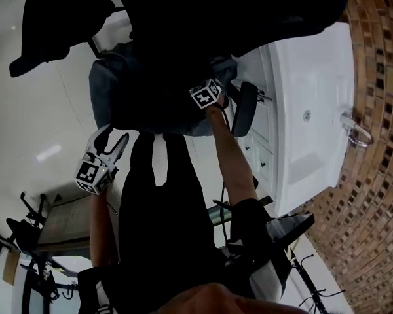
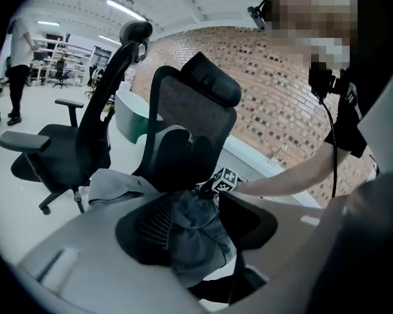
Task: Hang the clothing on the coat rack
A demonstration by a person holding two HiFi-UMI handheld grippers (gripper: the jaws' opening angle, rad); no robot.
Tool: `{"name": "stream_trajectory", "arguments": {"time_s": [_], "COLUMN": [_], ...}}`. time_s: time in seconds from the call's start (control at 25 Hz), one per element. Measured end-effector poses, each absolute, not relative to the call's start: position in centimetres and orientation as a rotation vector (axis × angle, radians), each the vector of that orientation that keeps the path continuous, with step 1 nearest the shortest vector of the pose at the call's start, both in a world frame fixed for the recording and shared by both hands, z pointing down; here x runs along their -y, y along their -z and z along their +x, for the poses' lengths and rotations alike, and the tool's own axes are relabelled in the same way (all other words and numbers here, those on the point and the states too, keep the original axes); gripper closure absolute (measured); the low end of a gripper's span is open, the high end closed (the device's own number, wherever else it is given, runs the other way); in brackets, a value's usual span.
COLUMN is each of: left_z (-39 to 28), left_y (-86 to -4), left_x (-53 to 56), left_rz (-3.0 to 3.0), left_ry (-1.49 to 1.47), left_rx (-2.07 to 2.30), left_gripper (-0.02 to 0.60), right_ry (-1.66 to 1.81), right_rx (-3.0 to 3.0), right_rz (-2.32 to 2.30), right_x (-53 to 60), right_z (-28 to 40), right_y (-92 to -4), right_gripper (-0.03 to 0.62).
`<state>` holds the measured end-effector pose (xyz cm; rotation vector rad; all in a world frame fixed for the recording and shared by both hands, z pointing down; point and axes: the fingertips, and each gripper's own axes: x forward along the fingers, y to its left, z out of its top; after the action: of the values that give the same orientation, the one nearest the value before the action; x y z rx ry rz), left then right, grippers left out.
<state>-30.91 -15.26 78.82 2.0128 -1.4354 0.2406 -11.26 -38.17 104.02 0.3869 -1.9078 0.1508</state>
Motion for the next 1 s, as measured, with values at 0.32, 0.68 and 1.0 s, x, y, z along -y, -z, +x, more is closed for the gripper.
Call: {"name": "stream_trajectory", "arguments": {"time_s": [0.32,0.68,1.0], "left_z": [-28.5,-30.1,-26.5], "left_y": [-80.7,-82.3,-89.4], "left_x": [19.0,33.0,36.5], "left_rz": [2.028,2.265,2.384], "left_ry": [-0.433,-0.962,-1.450], "left_rx": [1.434,1.283,0.609], "left_gripper": [0.365,0.365,0.357], "right_ry": [0.010,0.176,0.231], "right_rx": [1.835,2.103,2.158], "right_rz": [0.091,0.298,0.419], "right_x": [37.2,35.2,33.0], "right_z": [-12.1,-10.5,-7.4], "right_y": [-104.6,-81.2,-70.1], "right_gripper": [0.585,0.585,0.585]}}
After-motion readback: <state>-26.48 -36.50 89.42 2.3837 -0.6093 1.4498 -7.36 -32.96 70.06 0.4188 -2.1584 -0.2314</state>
